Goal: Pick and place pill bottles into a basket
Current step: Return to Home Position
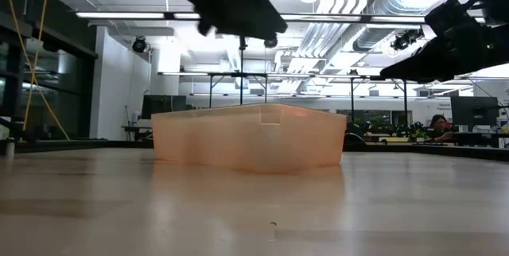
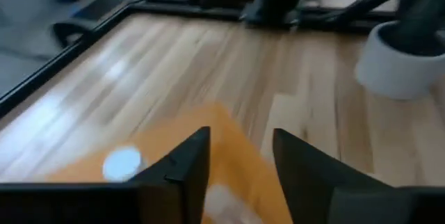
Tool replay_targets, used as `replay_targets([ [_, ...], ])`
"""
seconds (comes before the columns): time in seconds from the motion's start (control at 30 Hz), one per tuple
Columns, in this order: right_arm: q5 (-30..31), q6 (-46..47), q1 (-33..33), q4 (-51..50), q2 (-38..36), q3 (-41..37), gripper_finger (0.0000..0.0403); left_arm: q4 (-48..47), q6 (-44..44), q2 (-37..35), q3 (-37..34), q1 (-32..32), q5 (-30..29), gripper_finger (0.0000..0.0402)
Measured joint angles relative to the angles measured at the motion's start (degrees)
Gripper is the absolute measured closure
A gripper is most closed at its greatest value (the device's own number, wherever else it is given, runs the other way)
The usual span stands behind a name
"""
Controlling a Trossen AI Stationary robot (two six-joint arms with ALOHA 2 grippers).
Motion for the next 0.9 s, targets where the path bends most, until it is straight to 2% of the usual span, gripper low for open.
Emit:
replay_targets([
  [0.13,0.1,0.0,0.0,0.7,0.0,0.0,0.034,13.3,8.9,-1.9,-4.7,7.3,12.5,0.026],
  [0.23,0.0,1.2,0.0,-0.5,0.0,0.0,0.034,18.8,12.8,-3.6,-7.7,11.2,15.4,0.0309],
  [0.37,0.0,2.3,0.0,-1.6,0.1,0.0,0.034,19.5,18.1,-10.0,-12.3,11.7,13.9,0.0379],
  [0.43,0.2,2.3,0.0,-1.6,0.1,0.0,0.034,19.1,19.8,-15.3,-15.6,11.0,13.6,0.0378],
  [0.57,0.6,1.7,0.0,-1.1,0.1,0.0,0.034,19.6,19.7,-25.7,-24.5,9.3,10.0,0.035],
  [0.77,3.0,-0.7,0.0,1.3,0.0,0.0,0.034,25.0,18.9,-39.0,-39.2,9.1,16.3,0.0381],
  [0.9,3.1,-2.3,0.0,4.4,0.0,0.0,0.034,22.0,17.4,-50.9,-45.2,9.1,14.3,0.0367],
])
